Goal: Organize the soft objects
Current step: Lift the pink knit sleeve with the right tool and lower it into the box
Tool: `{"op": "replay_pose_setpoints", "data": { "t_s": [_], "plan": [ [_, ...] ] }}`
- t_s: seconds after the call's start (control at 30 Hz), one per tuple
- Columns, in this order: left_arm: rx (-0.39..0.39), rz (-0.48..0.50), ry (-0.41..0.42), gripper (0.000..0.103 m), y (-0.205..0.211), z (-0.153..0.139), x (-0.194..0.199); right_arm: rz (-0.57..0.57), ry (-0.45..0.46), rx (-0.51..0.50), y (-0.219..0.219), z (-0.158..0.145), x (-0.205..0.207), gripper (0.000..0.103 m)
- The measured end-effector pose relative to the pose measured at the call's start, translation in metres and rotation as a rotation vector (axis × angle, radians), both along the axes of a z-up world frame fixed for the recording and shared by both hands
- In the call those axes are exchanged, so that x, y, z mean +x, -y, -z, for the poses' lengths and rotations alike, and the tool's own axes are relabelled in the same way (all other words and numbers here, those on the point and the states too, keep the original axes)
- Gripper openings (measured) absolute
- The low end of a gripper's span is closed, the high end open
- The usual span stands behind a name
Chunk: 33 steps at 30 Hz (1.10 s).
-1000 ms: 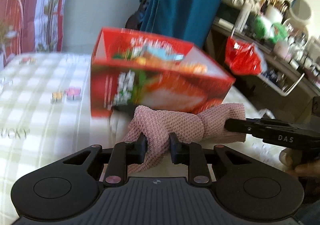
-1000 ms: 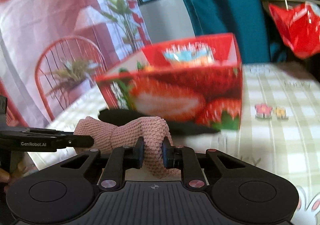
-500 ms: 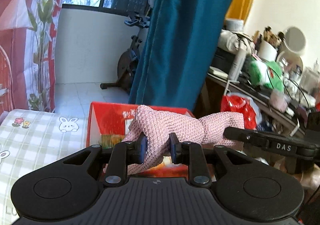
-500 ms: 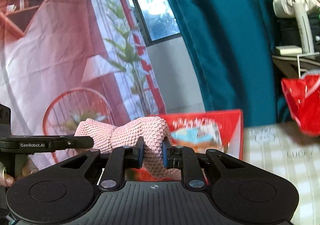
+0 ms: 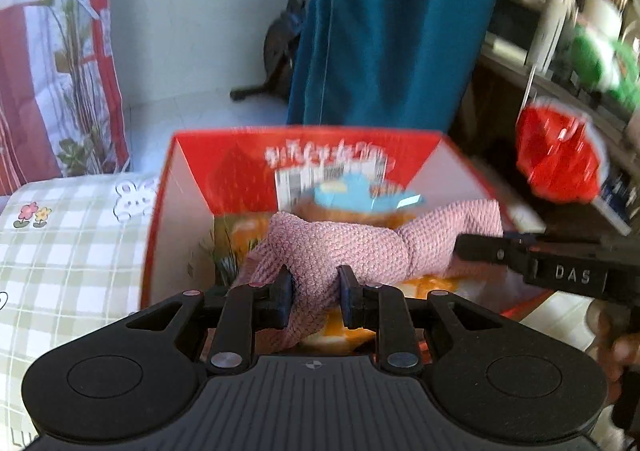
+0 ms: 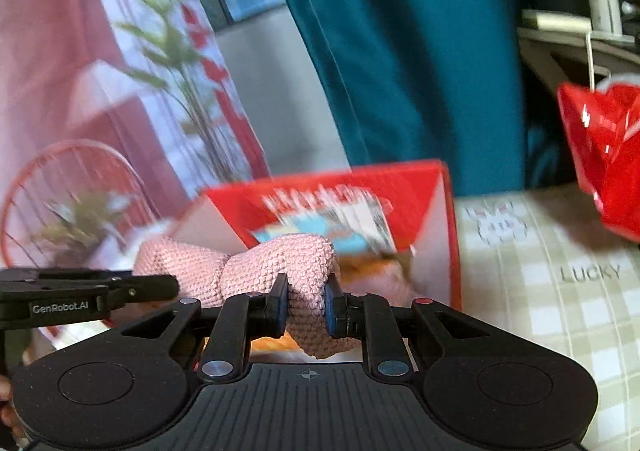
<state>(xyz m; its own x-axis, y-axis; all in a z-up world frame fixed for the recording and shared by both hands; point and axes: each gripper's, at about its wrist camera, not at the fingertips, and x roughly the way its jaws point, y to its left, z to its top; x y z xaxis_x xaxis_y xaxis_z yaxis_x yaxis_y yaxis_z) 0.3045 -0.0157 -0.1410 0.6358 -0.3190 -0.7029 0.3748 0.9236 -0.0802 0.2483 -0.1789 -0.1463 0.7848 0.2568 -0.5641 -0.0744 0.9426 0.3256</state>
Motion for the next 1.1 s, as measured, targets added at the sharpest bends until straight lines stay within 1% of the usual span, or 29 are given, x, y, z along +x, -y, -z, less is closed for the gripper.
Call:
{"op": "replay_pose_setpoints", "data": {
  "t_s": [0.1,0.23,0.47,0.6,0.7,0.8,0.83,0.93,1.0,1.1],
  "plan": [
    [0.060,0.015,-0.037,0.025,0.007,0.014,0.012,0.004,-0.075,-0.028,-0.003,0.014,0.014,0.016],
    [0.103,0.014,-0.068,0.025,0.011,0.024,0.024,0.000,-0.184,-0.058,-0.007,0.029,0.031,0.016],
    [0.143,0.010,-0.100,0.025,0.018,0.030,0.037,0.014,-0.280,-0.089,-0.018,0.041,0.050,0.016],
    [0.150,0.009,-0.115,0.025,0.022,0.033,0.041,0.020,-0.316,-0.103,-0.021,0.043,0.056,0.016],
    [0.161,0.014,-0.112,0.025,0.024,0.037,0.039,0.015,-0.326,-0.127,-0.025,0.047,0.055,0.016],
    [0.145,0.008,-0.106,0.026,0.022,0.036,0.038,0.006,-0.321,-0.154,-0.029,0.049,0.056,0.016],
    [0.141,0.009,-0.102,0.028,0.020,0.035,0.038,0.004,-0.318,-0.160,-0.030,0.050,0.054,0.016],
    [0.125,0.007,-0.099,0.029,0.017,0.031,0.035,0.006,-0.315,-0.169,-0.030,0.048,0.054,0.016],
    [0.108,0.009,-0.097,0.032,0.016,0.027,0.034,-0.006,-0.285,-0.186,-0.031,0.044,0.050,0.018],
    [0.099,0.018,-0.088,0.040,0.013,0.020,0.027,-0.020,-0.264,-0.214,-0.030,0.037,0.045,0.021]
  ]
}}
